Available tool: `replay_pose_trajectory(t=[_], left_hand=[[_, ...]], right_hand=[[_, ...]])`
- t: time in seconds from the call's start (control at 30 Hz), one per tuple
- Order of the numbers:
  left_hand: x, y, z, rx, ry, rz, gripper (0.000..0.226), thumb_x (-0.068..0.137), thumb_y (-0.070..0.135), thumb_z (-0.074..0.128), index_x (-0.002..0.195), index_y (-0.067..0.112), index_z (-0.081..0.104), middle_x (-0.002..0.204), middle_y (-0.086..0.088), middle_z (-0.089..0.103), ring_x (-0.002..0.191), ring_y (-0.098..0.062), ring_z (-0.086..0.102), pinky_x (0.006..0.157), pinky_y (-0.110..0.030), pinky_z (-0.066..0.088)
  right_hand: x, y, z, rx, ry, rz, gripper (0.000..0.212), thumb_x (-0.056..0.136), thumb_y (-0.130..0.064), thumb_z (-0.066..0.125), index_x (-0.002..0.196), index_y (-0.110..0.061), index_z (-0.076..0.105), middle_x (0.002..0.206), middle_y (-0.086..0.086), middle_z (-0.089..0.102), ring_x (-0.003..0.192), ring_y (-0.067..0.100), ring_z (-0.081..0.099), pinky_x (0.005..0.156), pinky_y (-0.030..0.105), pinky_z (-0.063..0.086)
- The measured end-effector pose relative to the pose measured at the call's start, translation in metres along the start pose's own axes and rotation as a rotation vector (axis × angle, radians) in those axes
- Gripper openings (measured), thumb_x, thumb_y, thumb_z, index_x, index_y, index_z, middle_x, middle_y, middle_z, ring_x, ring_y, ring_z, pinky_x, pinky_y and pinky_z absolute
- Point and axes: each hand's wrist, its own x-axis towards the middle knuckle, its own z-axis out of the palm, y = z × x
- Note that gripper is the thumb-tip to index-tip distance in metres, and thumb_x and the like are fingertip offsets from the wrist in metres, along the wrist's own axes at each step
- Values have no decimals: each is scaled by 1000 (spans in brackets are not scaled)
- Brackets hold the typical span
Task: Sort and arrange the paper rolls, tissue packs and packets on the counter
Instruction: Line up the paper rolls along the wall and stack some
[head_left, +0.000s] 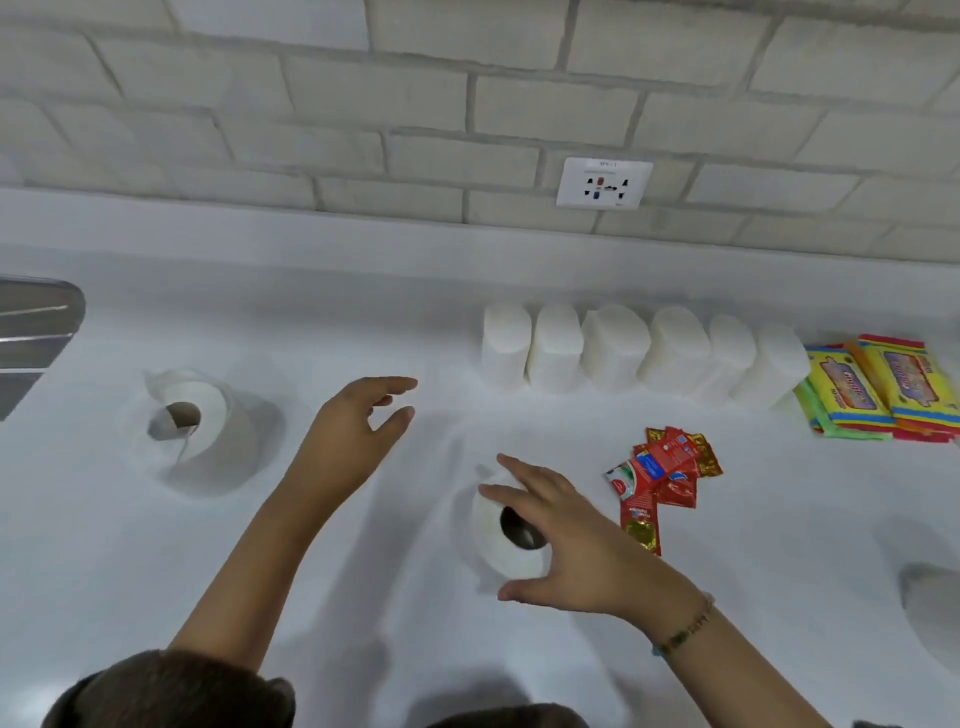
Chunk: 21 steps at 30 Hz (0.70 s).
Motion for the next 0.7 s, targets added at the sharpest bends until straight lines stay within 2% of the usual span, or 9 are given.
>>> replay_pose_trajectory(t=[0.13,0.17,0.23,0.3,0.37,0.47,0.57,0.63,0.7], left_hand=[[-27,-23,-34,99,192,9,27,87,18,61,111,30,63,113,15,58,103,-2,50,90,-10,34],[-32,-29,-44,138,245,22,27,86,15,62,109,27,64,114,12,58,104,-3,50,90,-9,32],[-39,-42,-62,207,337,28,28,83,11,65,108,22,65,118,5,58,110,-11,50,95,-20,35],[-41,-61,-77,268,412,-3,32,79,10,69,109,20,66,124,-7,57,115,-26,51,100,-34,37],[-42,-79,-89,304,464,-53,36,74,12,74,109,17,65,126,-16,55,113,-36,51,101,-46,38],[-41,-95,-93,372,481,-157,45,67,17,81,108,12,63,129,-19,50,121,-37,44,100,-50,31],[-40,-106,-91,440,482,-256,55,62,29,84,109,17,60,141,-19,38,131,-42,30,99,-59,26],[-38,-112,-89,406,497,-293,61,61,32,84,114,21,56,149,-19,23,134,-44,23,100,-64,23],[-36,-116,-87,268,512,-302,67,63,29,83,121,26,49,153,-16,7,139,-38,16,106,-59,26]], right_hand=[[16,-3,12,11,72,24,82,72,-46,69,138,-46,21,148,-26,4,137,5,7,110,29,27],[21,-5,15,8,94,26,80,72,-46,69,138,-44,23,148,-25,8,136,6,10,110,30,28],[31,-9,18,11,145,14,75,72,-44,71,134,-40,29,143,-26,13,133,6,16,107,26,30],[46,-15,17,33,195,7,68,71,-40,73,128,-35,36,139,-25,18,127,4,22,103,23,33],[68,-21,12,48,251,16,64,70,-36,75,124,-31,39,142,-18,24,124,7,27,98,22,34],[112,-25,-1,24,352,32,64,69,-34,76,123,-26,43,144,-8,29,124,15,31,96,23,33],[161,-32,-16,23,450,67,65,69,-32,77,124,-21,43,140,-3,35,121,24,34,97,32,37],[189,-34,-20,6,496,95,65,69,-31,76,125,-19,44,139,1,37,120,26,35,97,34,37],[211,-31,-18,-45,484,139,65,72,-32,74,127,-18,43,141,3,35,122,29,34,99,37,37]])
